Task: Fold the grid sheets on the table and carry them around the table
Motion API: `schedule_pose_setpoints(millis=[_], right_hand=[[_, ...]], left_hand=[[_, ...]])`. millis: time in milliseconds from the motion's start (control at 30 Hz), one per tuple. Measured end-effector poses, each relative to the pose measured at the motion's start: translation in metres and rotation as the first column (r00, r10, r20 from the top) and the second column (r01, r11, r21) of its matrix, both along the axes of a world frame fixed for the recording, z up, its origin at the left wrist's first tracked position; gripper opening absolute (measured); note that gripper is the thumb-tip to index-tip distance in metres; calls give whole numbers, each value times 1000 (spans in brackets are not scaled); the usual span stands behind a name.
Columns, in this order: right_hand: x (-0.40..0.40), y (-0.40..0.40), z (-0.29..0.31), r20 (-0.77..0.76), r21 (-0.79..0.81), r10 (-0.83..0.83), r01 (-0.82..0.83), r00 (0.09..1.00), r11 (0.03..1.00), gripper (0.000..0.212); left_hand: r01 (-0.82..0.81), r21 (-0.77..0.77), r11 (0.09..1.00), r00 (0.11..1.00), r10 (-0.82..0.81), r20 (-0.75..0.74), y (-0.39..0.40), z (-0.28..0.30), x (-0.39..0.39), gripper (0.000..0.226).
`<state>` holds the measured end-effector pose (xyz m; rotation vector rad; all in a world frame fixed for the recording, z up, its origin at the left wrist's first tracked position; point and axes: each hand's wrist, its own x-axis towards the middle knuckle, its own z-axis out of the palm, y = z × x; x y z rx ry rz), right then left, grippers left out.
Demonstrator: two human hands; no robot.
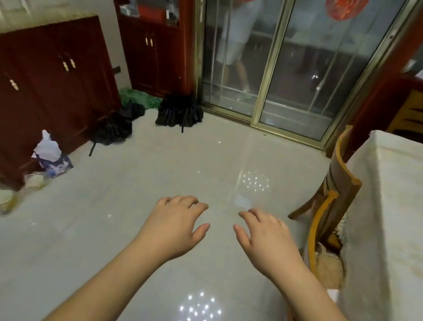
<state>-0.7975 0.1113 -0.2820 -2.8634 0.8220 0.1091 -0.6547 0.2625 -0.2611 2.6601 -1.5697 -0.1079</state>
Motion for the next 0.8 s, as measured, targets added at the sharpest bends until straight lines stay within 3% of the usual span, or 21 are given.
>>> schedule_pose_setpoints(millis=[133, 400, 800], right_hand=[[11, -18, -6, -23, 17, -81, 81, 996, 997, 49], [27, -102, -21, -52, 4, -228, 228, 972, 974, 49], [80, -248, -21, 35, 56, -337, 335, 941, 941, 48]], left_hand=[[81, 6, 997, 996, -81, -35, -38, -8, 25, 50], [272, 29, 962, 960, -269, -78, -147, -30, 56, 51], [397, 95, 913, 918, -392, -66, -315, -30, 107, 50]])
